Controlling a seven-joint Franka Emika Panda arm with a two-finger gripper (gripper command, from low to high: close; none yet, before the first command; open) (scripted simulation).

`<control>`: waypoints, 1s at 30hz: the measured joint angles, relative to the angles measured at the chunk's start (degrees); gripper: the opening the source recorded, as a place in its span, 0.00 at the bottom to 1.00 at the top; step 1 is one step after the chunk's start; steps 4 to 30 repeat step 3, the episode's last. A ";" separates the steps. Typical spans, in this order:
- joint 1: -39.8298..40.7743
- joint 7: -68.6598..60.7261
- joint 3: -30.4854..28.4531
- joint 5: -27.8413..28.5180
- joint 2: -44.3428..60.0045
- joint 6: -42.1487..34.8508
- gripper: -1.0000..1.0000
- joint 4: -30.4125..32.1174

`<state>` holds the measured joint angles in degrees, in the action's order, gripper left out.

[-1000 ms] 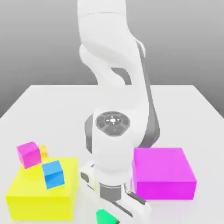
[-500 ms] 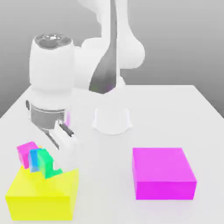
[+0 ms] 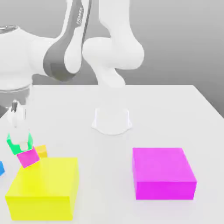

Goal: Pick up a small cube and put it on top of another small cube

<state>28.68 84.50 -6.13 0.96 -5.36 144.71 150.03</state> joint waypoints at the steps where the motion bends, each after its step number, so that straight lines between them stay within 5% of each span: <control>1: 0.06 0.14 0.04 0.19 -1.24 -1.65 1.00 -0.41; 3: 0.14 0.44 0.14 0.58 -4.50 -6.00 1.00 -1.50; 30: 0.14 0.44 0.14 0.58 -4.50 -6.00 1.00 -1.50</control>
